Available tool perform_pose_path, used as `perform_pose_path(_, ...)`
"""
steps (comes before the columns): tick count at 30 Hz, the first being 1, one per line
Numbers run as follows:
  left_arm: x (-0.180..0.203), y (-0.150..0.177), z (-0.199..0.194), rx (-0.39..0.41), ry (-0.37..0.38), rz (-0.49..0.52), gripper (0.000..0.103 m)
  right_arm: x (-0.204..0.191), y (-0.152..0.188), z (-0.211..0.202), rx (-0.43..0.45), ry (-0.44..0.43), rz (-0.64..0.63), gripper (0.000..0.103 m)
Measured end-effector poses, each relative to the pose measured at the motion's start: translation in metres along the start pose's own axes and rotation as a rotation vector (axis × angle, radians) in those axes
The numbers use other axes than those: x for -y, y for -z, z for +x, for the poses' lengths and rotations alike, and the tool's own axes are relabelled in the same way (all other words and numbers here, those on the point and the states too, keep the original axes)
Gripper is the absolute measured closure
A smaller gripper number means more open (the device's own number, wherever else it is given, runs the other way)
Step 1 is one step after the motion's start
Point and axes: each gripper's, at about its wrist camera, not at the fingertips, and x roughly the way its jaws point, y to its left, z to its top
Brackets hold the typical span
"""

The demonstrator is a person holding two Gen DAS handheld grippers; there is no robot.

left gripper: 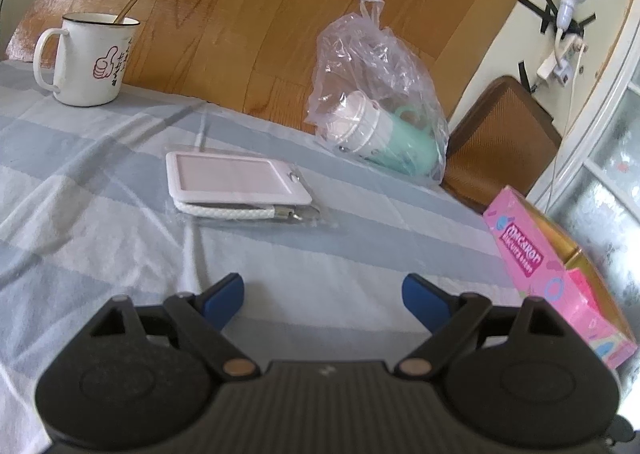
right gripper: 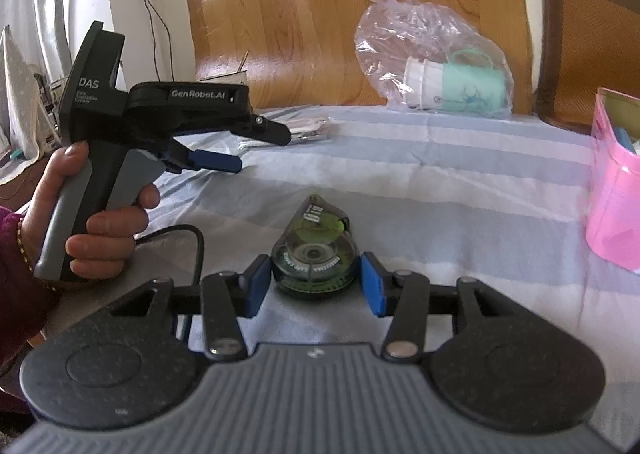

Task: Organize soft objects
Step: 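Hold the tape roll with the right gripper while the left gripper grasps it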

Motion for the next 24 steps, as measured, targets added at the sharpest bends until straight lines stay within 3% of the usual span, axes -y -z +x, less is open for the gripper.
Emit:
perform_pose_path(5, 0.018, 0.016, -0.016, -0.026, 0.008, -0.029, 0.009, 0.008, 0.006, -0.013, 0.005, -0.009, 0.029, 0.051)
perform_pose_path(8, 0.036, 0.023, -0.022, -0.116, 0.012, -0.045, 0.011, 0.020, 0.005, -0.017, 0.003, -0.047, 0.119, 0.051)
perform_pose_path(13, 0.062, 0.034, -0.016, -0.275, 0.169, -0.112, 0.023, 0.040, 0.009, -0.021, 0.017, -0.132, 0.303, 0.052)
perform_pose_path(16, 0.082, 0.041, -0.006, -0.304, 0.171, -0.071, 0.044, 0.038, 0.012, -0.026, 0.030, -0.144, 0.306, 0.052)
perform_pose_path(18, 0.095, 0.043, 0.002, -0.330, 0.178, -0.054, 0.073, 0.035, 0.013, -0.031, 0.043, -0.145, 0.284, 0.052)
perform_pose_path(24, 0.150, 0.025, 0.007, -0.327, 0.261, 0.043, 0.076, 0.053, 0.007, -0.067, 0.192, -0.038, 0.229, 0.052)
